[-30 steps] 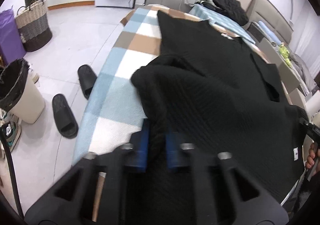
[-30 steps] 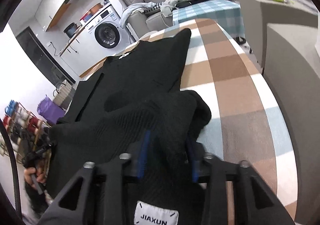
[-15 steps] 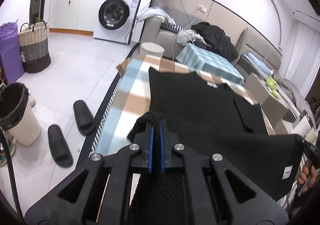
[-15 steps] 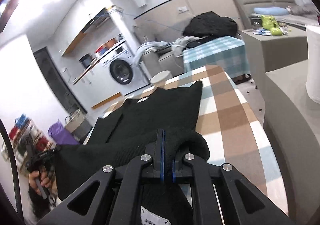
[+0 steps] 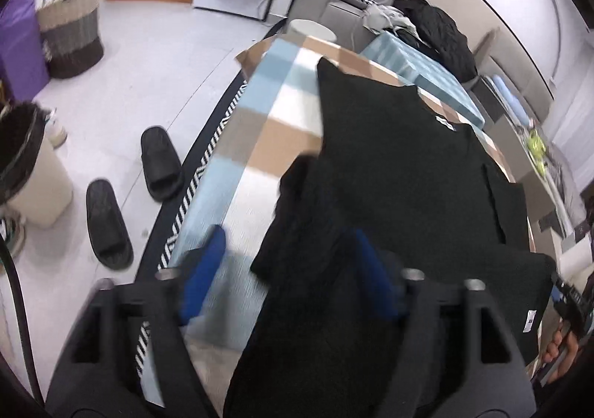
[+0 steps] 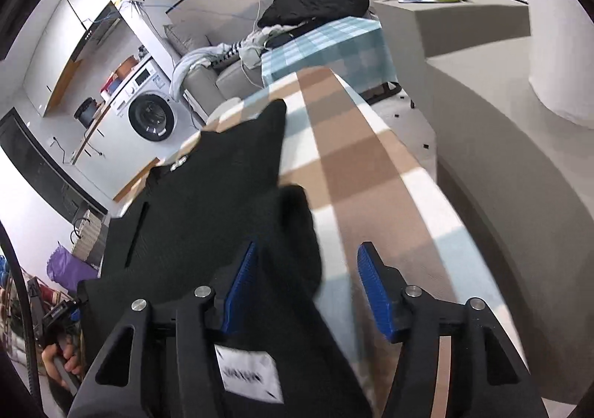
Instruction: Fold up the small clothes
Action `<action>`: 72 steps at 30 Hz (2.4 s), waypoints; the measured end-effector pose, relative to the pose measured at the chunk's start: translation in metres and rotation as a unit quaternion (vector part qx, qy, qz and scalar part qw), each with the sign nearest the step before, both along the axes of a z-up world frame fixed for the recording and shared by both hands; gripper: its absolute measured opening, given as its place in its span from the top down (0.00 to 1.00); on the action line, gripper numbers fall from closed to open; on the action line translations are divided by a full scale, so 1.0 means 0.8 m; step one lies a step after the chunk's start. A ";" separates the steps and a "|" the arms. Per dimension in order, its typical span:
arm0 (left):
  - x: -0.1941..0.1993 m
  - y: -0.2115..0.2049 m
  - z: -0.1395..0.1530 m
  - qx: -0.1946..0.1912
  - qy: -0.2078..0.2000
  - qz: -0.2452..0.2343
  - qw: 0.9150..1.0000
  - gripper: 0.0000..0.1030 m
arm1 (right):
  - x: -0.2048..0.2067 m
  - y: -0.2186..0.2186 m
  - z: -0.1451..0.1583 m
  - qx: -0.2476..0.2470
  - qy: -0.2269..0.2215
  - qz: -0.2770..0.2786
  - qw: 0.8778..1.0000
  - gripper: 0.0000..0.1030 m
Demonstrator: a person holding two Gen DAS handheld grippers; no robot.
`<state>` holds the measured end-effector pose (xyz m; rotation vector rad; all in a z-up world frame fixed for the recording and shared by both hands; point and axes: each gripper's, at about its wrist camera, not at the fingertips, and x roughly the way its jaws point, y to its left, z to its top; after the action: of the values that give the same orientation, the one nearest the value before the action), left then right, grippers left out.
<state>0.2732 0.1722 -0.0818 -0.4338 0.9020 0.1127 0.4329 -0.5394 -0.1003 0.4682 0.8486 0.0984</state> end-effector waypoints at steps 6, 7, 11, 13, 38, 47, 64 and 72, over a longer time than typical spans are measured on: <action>0.007 -0.033 -0.019 0.012 0.005 -0.041 0.999 0.32 | 0.019 0.026 -0.013 0.006 0.007 0.060 0.998 0.44; 0.008 -0.039 -0.020 0.018 0.005 -0.045 0.999 0.33 | 0.026 0.034 -0.015 -0.007 0.011 0.065 0.998 0.46; 0.014 -0.058 -0.022 0.023 0.004 -0.061 0.998 0.65 | 0.035 0.054 -0.021 -0.038 0.014 0.073 0.997 0.78; 0.016 -0.072 -0.024 0.026 0.009 -0.080 0.996 0.70 | 0.032 0.053 -0.020 -0.051 0.014 0.066 0.996 0.83; -0.078 -0.090 -0.005 0.062 0.010 -0.057 0.996 0.59 | -0.087 -0.007 -0.008 -0.062 0.036 0.045 0.996 0.51; -0.121 -0.093 -0.007 0.082 -0.006 -0.048 0.995 0.86 | -0.107 -0.001 -0.018 -0.073 0.018 0.066 0.995 0.78; -0.082 -0.071 0.096 0.090 -0.127 -0.008 0.988 0.97 | -0.057 -0.003 0.089 -0.058 -0.148 -0.010 0.987 1.00; -0.059 -0.057 0.057 0.074 -0.077 -0.004 0.994 0.97 | -0.054 -0.011 0.038 -0.018 -0.042 0.038 0.998 0.56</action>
<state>0.2264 0.1268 -0.0365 -0.2970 0.7371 0.1360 0.3900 -0.5485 -0.0699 0.3959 0.7845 0.1726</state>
